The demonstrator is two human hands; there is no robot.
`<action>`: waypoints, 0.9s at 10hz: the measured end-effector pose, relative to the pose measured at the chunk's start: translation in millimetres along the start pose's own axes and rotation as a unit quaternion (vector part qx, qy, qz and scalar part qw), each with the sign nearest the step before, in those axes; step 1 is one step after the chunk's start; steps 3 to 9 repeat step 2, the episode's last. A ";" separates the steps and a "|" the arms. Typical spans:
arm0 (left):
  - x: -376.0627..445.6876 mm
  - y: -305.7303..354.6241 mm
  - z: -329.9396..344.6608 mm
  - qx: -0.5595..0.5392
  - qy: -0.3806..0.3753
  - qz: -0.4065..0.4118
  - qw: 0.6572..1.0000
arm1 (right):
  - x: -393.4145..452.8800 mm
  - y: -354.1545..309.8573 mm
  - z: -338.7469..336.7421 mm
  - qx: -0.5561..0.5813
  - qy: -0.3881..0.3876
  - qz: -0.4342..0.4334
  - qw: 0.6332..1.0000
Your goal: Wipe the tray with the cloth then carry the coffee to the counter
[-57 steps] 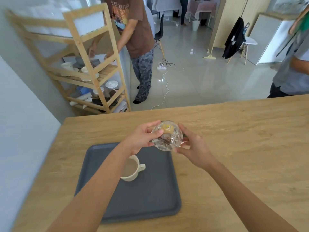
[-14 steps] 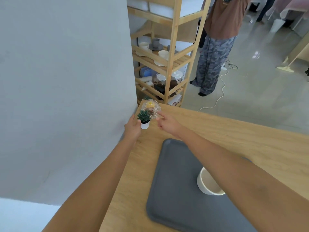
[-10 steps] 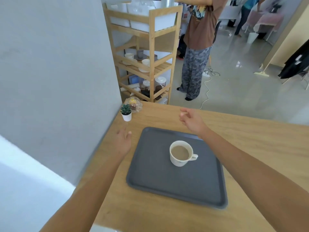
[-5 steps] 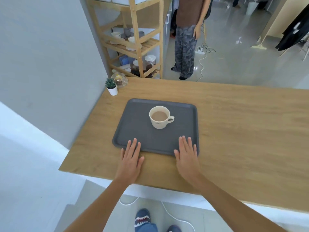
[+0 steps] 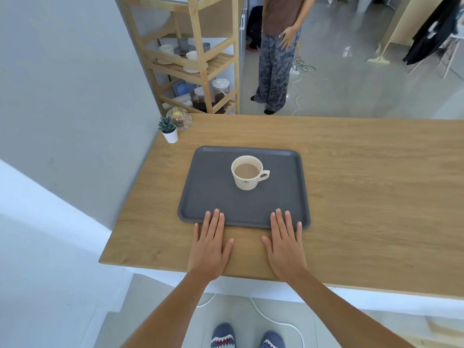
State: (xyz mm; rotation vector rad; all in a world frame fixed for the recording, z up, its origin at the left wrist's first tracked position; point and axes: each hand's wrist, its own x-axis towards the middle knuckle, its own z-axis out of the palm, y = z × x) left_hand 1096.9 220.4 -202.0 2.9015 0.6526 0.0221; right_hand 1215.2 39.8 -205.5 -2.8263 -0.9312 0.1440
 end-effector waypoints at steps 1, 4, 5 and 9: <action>-1.2 -1.3 0.4 -0.010 0.006 0.007 1.000 | -1.0 1.0 -3.7 0.066 0.006 0.010 0.998; -1.8 0.0 -0.8 -0.028 0.016 0.002 0.999 | -5.5 -9.0 -47.4 0.255 0.058 0.028 0.965; -1.8 0.0 -0.8 -0.028 0.016 0.002 0.999 | -5.5 -9.0 -47.4 0.255 0.058 0.028 0.965; -1.8 0.0 -0.8 -0.028 0.016 0.002 0.999 | -5.5 -9.0 -47.4 0.255 0.058 0.028 0.965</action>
